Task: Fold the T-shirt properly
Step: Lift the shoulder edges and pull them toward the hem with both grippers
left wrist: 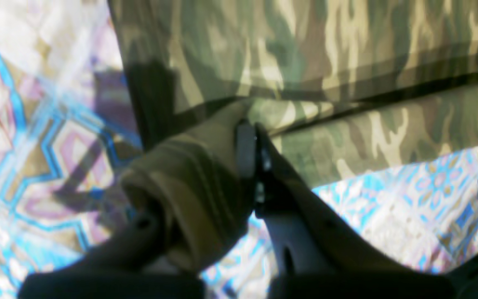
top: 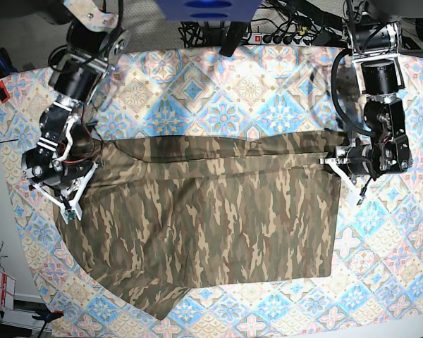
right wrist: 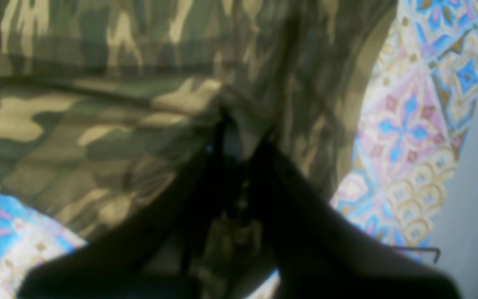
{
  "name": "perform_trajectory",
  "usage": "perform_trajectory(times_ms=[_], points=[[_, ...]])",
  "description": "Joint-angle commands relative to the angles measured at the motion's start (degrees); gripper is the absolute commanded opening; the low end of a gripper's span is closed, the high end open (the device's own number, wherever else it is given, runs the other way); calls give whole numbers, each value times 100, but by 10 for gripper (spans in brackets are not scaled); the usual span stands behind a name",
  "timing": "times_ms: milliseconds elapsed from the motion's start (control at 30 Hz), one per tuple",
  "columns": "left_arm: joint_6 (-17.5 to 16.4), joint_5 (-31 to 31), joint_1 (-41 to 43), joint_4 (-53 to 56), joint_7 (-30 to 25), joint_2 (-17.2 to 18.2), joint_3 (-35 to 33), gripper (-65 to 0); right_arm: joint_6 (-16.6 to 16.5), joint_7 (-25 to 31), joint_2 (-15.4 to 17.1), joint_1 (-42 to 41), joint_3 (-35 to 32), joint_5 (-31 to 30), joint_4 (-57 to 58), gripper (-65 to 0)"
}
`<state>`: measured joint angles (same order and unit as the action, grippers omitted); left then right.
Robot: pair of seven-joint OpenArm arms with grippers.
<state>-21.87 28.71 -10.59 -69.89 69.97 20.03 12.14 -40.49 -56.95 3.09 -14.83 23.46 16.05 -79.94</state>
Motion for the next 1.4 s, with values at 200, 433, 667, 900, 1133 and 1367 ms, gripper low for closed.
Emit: perform_trajectory(times_ms=[200, 433, 667, 900, 1133, 1367], points=[[29, -370, -660, 1094, -532, 137, -5, -650, 49, 468, 231, -816, -3, 289, 930, -639], [37, -634, -1275, 1912, -1059, 137, -515, -650, 49, 1418, 240, -1440, 76, 737, 2293, -639], [37, -634, -1732, 3046, -1674, 137, -630, -650, 49, 2253, 460, -1932, 32, 790, 3524, -639], [37, -625, -1767, 3169, -1859, 137, -920, -650, 49, 2693, 469, -2249, -127, 799, 4034, -639], [37, -625, -1759, 3195, -1938, 129, -920, -650, 273, 3159, 469, -2249, -979, 869, 4051, -639], [46, -616, -1759, 3195, -2096, 129, -911, -650, 475, 3422, 469, -2433, -1138, 861, 4306, -597]])
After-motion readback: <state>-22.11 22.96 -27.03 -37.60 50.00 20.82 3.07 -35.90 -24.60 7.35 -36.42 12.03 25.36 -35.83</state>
